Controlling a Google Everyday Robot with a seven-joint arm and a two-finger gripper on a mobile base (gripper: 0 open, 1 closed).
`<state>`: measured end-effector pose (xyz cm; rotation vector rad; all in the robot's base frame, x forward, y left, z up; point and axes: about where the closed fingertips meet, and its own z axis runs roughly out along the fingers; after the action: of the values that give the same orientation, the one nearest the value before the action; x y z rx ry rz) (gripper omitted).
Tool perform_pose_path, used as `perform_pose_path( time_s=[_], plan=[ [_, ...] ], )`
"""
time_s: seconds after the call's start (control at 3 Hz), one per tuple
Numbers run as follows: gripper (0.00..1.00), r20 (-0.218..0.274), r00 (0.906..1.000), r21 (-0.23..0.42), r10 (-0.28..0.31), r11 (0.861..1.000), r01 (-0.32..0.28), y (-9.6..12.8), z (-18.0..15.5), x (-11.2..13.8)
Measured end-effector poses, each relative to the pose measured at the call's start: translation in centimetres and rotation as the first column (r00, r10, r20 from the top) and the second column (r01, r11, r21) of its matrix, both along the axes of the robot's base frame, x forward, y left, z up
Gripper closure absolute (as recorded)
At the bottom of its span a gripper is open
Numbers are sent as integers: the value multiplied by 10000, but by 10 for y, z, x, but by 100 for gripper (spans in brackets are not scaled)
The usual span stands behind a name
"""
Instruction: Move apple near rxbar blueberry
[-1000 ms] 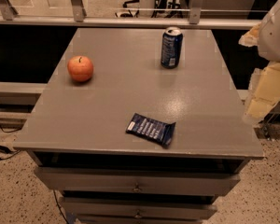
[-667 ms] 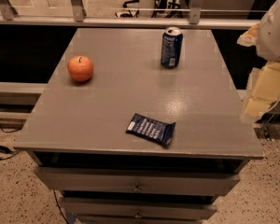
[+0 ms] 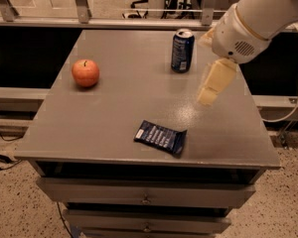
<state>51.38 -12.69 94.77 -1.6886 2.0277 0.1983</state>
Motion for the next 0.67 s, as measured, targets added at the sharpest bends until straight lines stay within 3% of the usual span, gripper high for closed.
perform_pose_path(
  time_s=[0.33, 0.67],
  plan=[
    [0, 353, 9960, 1454, 815, 9857, -858, 78, 3, 39],
    [0, 509, 9955, 2000, 800, 9758, -886, 115, 7, 56]
  ],
)
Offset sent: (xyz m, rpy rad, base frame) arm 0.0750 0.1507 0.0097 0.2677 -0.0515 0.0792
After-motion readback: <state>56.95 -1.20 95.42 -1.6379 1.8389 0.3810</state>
